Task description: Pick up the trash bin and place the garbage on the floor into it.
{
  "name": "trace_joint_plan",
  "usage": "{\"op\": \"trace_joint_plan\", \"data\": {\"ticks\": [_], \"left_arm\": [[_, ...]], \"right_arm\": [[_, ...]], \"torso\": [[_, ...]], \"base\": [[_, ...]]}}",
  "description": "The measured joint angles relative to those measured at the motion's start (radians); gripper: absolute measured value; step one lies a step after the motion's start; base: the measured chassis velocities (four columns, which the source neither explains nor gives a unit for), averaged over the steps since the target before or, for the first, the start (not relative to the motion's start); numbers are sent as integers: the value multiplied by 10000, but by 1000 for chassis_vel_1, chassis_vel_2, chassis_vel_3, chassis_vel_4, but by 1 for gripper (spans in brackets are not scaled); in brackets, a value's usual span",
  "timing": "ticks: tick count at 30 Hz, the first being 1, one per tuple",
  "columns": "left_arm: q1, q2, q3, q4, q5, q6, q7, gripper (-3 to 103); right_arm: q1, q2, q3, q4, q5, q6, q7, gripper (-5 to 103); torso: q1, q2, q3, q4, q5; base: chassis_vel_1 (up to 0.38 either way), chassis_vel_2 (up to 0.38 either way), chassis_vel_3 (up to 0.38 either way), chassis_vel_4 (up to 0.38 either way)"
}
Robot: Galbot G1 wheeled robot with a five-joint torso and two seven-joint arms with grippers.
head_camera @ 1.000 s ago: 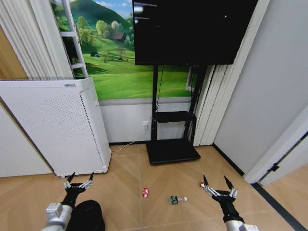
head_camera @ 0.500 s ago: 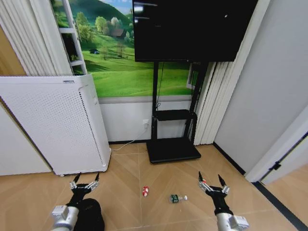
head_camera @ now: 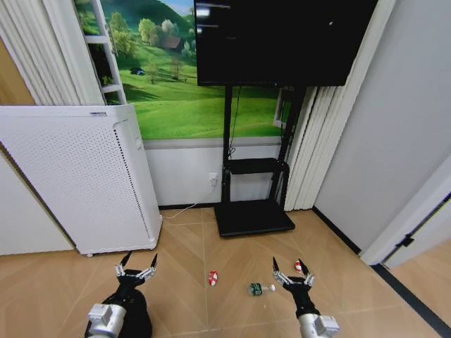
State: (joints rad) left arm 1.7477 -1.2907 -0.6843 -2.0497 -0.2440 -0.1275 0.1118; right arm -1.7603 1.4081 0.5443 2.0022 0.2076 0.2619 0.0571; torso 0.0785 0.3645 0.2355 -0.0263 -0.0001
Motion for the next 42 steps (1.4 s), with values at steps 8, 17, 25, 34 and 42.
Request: {"op": "trace_joint_plan", "data": {"ticks": [8,17,25,34,42], "left_arm": [[168,-232,181,-143,183,-53,-6,100],[647,-359,30,-263,282,-249,-5,100],[98,-657,-374,-313,-36,-136,-440,100],[314,-596,-488,-57,-145,-306,-565,100],[534,-887,-465,23,130,-366,-540,100]], "right_arm": [[264,58,-353,-145,-123,275,53,100],[508,122,-368,-231,-229,394,49,100],[-485,387,-69,-392,-873,1054,-121,100],[-346,365,314,-484,-826,1056,-92,100],[-88,131,250,-484,-684,927,-20,100]], "torso": [[-106,-302,-195,-1,1],[-193,-549,-357,2,1],[-313,-928,-614,-6,0],[-401,-1214,-810,-7,-1],[-478,-1459,-981,3,2]], "base": [[0,0,0,0],[0,0,0,0],[0,0,0,0],[0,0,0,0],[0,0,0,0]]}}
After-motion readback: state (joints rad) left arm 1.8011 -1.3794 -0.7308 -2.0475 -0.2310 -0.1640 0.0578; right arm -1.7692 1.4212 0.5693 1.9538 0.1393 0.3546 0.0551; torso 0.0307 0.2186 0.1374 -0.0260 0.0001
